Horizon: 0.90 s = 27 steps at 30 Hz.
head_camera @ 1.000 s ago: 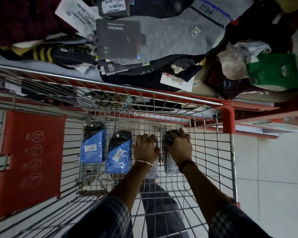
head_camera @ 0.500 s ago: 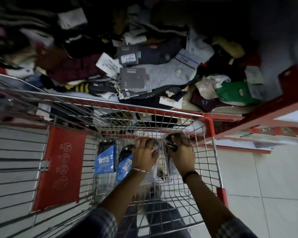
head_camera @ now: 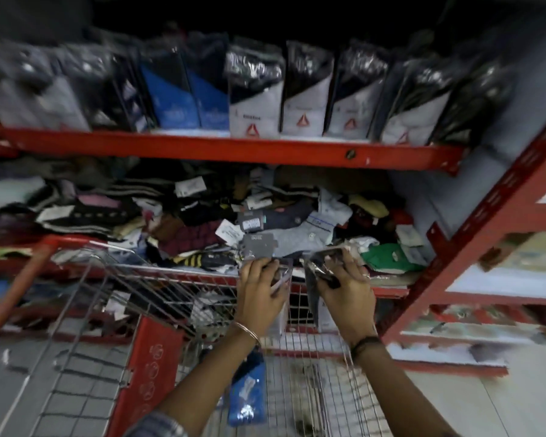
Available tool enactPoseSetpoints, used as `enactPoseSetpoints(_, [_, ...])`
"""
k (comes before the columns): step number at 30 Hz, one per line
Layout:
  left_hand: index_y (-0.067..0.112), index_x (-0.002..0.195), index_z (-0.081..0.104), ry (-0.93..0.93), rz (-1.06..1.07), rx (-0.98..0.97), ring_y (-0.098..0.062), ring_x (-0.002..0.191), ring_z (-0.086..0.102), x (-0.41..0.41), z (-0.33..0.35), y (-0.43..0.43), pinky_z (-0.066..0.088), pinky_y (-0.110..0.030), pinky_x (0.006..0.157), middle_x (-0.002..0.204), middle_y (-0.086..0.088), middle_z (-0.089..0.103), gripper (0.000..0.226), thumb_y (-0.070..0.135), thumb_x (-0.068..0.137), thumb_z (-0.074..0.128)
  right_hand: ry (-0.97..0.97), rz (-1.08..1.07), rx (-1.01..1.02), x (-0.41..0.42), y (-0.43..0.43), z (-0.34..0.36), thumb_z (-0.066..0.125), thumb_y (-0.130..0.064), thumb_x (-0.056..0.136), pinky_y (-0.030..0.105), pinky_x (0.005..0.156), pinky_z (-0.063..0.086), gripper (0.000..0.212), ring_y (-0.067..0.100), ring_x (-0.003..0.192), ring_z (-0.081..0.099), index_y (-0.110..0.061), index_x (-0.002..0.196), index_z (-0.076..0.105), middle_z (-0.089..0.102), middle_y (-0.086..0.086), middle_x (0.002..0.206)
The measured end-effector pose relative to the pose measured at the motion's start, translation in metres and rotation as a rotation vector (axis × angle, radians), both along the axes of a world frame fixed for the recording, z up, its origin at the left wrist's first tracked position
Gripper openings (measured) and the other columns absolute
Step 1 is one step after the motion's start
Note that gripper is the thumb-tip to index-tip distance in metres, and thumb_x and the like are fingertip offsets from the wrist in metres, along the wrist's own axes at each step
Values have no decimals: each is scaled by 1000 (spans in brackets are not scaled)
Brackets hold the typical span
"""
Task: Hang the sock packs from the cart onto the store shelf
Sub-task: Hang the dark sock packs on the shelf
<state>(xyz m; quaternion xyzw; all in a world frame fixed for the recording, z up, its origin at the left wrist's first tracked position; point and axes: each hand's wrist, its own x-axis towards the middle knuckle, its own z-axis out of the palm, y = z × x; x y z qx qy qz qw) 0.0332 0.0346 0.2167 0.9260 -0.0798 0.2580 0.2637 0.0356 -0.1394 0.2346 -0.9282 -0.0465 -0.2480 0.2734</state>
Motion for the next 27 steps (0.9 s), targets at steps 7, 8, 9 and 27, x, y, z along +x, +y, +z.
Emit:
enactPoseSetpoints(7, [4, 111, 64, -264, -49, -101, -23, 112, 37, 23, 93, -1, 41, -41, 96, 112, -12, 59, 42, 14, 72, 77, -310, -65, 44, 19, -3, 94, 85, -12, 62, 46, 79, 53, 42, 40, 110, 58, -13, 102, 72, 57, 20, 130])
enactPoseSetpoints(8, [4, 111, 64, -299, -57, -113, -23, 113, 37, 28, 107, -2, 40, -41, 97, 112, -12, 59, 42, 13, 72, 76, -344, -70, 51, 21, -2, 108, 85, -12, 63, 46, 80, 53, 42, 40, 110, 58, -13, 103, 71, 57, 20, 130])
enactPoseSetpoints(9, [4, 111, 64, -334, -60, -121, -23, 113, 37, 31, 119, -3, 40, -42, 97, 112, -12, 60, 40, 14, 73, 75, -383, -78, 55, 23, -2, 119, 85, -12, 63, 46, 82, 52, 43, 40, 111, 57, -13, 104, 71, 57, 20, 130])
enactPoseSetpoints(27, [2, 119, 55, -706, -47, -124, -24, 101, 36, 153, 244, -51, 48, -42, 87, 107, -4, 35, 40, 25, 86, 58, -767, -122, 172, 116, -20, 242, 80, -12, 70, 43, 87, 51, 36, 40, 111, 57, -8, 104, 69, 54, 24, 131])
